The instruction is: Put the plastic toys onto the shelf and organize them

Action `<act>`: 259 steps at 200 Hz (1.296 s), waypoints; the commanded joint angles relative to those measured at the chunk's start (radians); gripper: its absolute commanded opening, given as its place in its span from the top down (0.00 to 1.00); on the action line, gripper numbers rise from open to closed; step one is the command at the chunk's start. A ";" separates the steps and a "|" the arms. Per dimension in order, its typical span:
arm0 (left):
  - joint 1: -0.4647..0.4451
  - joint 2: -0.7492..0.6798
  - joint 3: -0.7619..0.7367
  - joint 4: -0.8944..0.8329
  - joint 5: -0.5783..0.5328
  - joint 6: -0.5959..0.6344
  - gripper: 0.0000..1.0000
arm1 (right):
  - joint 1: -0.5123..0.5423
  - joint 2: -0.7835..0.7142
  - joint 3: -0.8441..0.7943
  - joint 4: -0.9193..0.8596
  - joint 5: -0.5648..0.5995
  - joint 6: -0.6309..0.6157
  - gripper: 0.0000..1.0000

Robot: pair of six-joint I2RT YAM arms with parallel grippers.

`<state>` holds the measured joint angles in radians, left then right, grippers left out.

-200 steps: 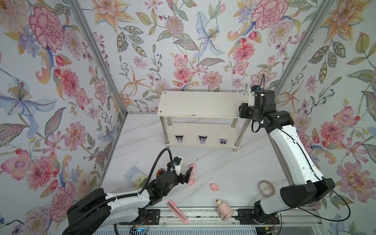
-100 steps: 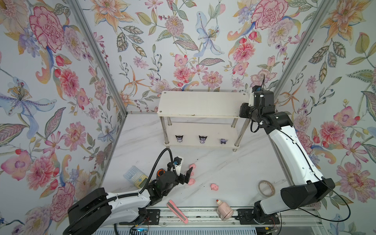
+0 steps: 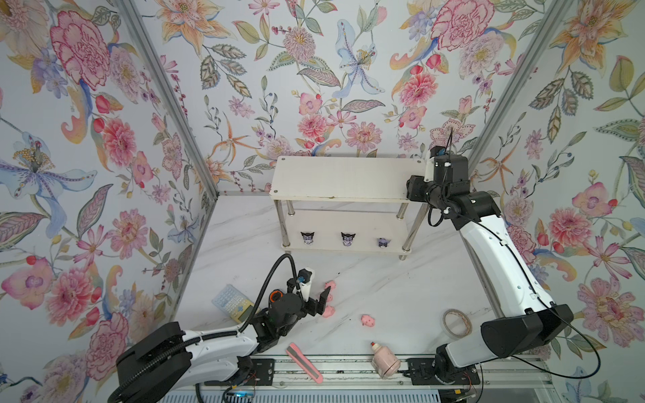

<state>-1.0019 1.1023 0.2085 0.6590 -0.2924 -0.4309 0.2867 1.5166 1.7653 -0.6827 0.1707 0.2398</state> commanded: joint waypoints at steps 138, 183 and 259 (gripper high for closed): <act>-0.006 -0.282 0.003 -0.201 -0.101 0.034 0.16 | 0.301 -0.459 -0.356 -0.049 0.161 -0.018 0.53; -0.004 -0.332 -0.019 -0.288 -0.069 -0.046 0.19 | 0.540 -0.426 -0.704 0.131 0.001 -0.024 0.66; -0.004 -0.259 -0.057 -0.219 -0.045 -0.127 0.29 | 0.622 -0.149 -0.939 0.526 -0.231 0.101 0.82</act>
<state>-1.0019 0.7998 0.1421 0.4084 -0.3439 -0.5343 0.8757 1.3052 0.8257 -0.3042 -0.0132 0.3164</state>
